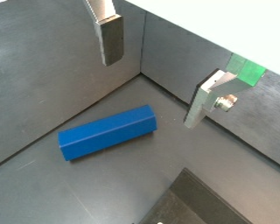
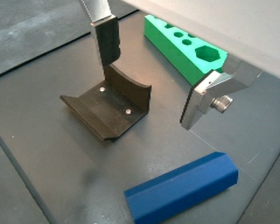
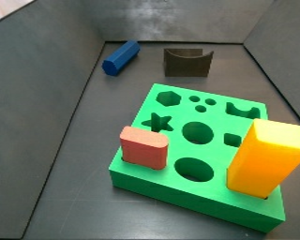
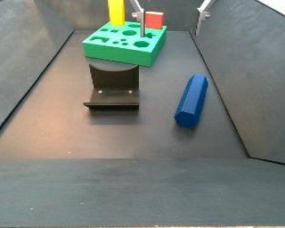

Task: Pick up the hexagon object. Move up. Place the hexagon object on the fixture. Regrasp the hexagon object. Move to above the board. Insert the hexagon object.
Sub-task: Pick up the hexagon object.

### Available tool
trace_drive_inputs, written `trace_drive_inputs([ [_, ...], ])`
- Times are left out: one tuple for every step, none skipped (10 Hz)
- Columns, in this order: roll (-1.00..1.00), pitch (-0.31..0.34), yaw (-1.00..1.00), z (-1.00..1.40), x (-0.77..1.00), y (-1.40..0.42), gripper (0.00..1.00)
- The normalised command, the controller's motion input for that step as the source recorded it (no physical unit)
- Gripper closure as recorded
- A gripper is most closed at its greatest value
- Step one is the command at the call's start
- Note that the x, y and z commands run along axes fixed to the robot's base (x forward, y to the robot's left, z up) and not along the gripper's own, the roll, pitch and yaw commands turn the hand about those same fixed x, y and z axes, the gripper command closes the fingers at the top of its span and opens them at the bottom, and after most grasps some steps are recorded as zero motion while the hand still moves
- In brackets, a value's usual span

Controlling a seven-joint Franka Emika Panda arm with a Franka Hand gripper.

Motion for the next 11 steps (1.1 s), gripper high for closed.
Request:
trace_drive_inputs([
  [0.16, 0.000, -0.11, -0.33, -0.26, 0.14, 0.00],
  [0.14, -0.113, -0.22, -0.82, -0.31, 0.16, 0.00],
  [0.10, -0.120, -0.32, -0.84, -0.23, 0.15, 0.00],
  [0.06, -0.166, -0.31, -0.81, -0.24, 0.13, 0.00],
  [0.07, -0.181, -0.26, -0.79, -0.19, 0.16, 0.00],
  [0.06, -0.159, -0.23, -0.85, -0.20, 0.20, 0.00],
  [0.05, -0.153, -0.26, -0.86, -0.20, 0.17, 0.00],
  [0.03, -0.174, -0.31, -0.82, -0.17, 0.09, 0.00],
  [0.02, -0.169, -0.29, -0.84, -0.17, 0.10, 0.00],
  [0.02, -0.164, -0.27, -0.86, -0.18, 0.11, 0.00],
  [0.03, -0.150, -0.29, -0.87, -0.13, 0.09, 0.00],
])
